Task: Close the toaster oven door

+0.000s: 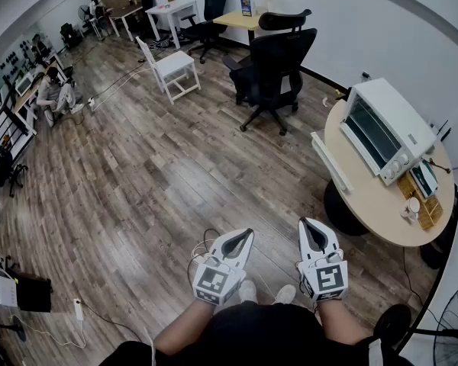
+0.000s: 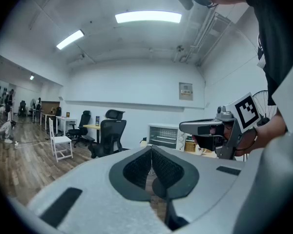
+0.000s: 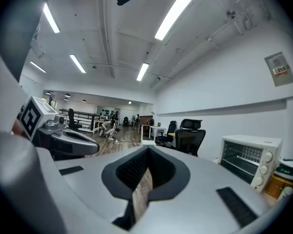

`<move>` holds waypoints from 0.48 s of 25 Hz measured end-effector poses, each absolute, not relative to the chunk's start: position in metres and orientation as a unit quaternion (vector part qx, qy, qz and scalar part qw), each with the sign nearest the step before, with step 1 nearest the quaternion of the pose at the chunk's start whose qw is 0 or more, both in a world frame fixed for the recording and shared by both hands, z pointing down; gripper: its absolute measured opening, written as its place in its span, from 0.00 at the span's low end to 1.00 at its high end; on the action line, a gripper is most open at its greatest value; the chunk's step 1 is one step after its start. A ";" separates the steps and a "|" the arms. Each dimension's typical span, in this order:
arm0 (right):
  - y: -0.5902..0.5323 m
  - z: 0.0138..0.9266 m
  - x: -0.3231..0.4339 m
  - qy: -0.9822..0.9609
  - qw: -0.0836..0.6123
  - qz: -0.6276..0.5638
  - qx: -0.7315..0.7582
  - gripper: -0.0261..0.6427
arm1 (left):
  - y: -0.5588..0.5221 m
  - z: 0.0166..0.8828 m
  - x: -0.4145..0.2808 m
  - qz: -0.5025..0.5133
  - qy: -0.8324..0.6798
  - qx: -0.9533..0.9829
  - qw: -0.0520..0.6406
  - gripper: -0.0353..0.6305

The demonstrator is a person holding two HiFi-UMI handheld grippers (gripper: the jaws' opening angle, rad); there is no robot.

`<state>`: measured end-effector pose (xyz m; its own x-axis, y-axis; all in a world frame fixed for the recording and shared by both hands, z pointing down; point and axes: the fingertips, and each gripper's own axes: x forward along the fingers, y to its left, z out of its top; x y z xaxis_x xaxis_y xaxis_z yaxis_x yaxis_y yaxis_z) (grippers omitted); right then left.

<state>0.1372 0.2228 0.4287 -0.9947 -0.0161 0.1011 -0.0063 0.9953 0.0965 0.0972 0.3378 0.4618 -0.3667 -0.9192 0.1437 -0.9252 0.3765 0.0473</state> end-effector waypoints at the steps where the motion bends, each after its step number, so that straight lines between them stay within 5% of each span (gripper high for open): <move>1: 0.225 0.429 0.136 -0.998 0.051 -0.048 0.006 0.03 | 0.340 0.462 0.096 0.020 -0.826 0.558 0.074 0.06; 12: 0.242 0.430 0.116 -0.998 0.038 -0.037 0.028 0.03 | 0.363 0.469 0.070 0.025 -0.820 0.567 0.077 0.06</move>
